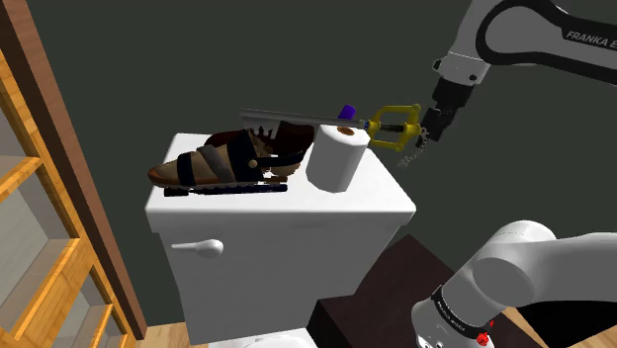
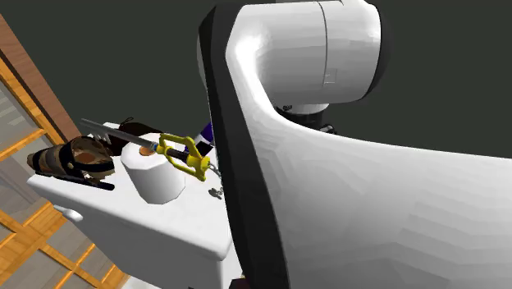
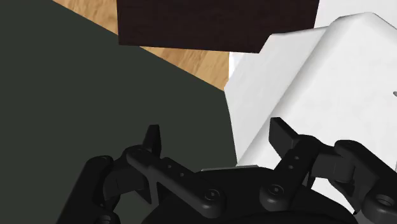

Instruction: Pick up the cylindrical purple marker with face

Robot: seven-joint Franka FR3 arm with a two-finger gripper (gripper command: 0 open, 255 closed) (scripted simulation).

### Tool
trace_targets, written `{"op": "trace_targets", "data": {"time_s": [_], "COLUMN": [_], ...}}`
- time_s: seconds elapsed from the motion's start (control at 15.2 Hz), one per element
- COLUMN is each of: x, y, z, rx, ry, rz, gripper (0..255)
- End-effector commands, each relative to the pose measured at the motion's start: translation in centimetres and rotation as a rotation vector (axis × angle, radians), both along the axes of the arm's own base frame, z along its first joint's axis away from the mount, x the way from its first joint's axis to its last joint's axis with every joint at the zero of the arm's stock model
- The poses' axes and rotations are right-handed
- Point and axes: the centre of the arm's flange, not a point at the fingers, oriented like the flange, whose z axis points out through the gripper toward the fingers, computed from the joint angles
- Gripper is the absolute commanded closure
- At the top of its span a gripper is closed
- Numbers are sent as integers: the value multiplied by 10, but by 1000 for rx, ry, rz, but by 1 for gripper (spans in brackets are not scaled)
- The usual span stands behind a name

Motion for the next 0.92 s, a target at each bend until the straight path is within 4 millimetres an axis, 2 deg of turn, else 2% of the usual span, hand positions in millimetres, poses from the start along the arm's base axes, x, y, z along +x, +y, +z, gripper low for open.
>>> {"op": "trace_targets", "data": {"time_s": [0.0, 0.4, 0.59, 0.86], "x": [0, -3, 7, 31], "y": [0, 83, 124, 174], "z": [0, 1, 1, 1], "rx": [0, -38, -57, -83], "ry": [0, -177, -266, -385], "rz": [0, -360, -540, -780], "gripper": [0, 0, 0, 0]}}
